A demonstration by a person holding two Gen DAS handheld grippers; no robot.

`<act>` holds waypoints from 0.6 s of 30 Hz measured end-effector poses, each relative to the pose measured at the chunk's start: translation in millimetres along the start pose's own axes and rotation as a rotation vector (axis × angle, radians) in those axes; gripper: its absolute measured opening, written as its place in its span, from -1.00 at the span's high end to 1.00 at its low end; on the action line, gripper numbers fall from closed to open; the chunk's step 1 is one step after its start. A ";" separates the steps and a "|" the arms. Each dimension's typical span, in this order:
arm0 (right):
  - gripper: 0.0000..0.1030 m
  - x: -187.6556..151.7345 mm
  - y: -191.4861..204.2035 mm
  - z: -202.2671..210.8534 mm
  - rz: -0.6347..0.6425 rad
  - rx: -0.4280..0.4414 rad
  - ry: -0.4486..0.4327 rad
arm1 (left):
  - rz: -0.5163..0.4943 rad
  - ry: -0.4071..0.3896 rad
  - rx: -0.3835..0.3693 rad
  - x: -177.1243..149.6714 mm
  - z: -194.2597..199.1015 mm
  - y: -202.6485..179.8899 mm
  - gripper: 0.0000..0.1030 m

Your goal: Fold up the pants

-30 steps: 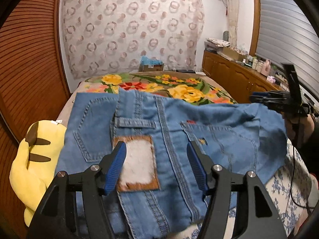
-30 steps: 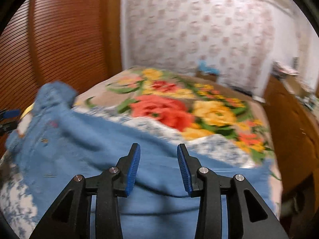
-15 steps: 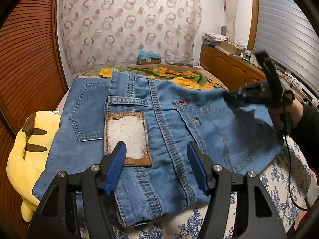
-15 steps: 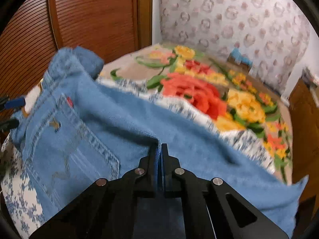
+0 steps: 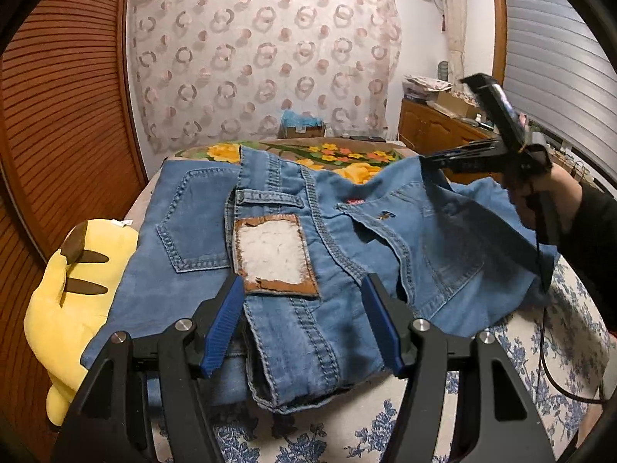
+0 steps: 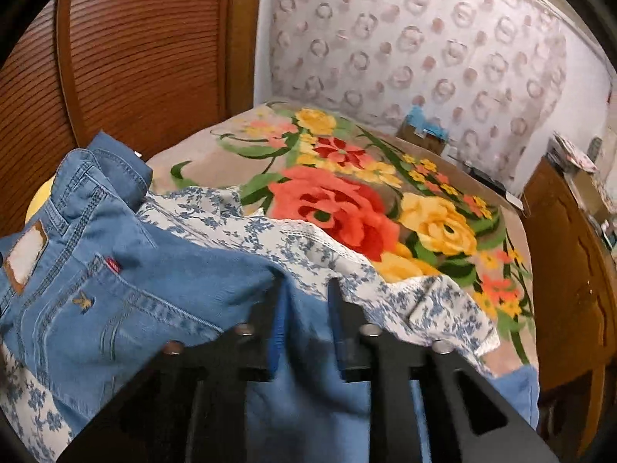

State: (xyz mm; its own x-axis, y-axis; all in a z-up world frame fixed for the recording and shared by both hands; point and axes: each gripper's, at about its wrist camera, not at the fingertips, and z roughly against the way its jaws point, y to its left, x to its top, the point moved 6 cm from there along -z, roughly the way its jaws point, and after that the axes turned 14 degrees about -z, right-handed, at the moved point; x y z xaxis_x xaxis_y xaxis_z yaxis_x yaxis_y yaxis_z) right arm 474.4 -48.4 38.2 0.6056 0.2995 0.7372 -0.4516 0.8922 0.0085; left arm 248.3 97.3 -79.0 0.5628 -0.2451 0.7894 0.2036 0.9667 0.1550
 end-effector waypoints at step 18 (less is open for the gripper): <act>0.42 -133.7 -103.3 141.0 -0.302 -0.156 -0.100 | 0.007 -0.003 -0.079 -11.6 39.1 -50.0 -0.25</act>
State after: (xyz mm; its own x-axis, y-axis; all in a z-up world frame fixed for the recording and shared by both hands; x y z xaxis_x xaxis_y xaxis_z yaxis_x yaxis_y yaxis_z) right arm 347.6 -228.2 34.0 0.6260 -0.0138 0.7797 -0.1514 0.9786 0.1390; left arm 200.2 54.7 -72.6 0.5618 -0.2383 0.7922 0.2626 0.9595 0.1024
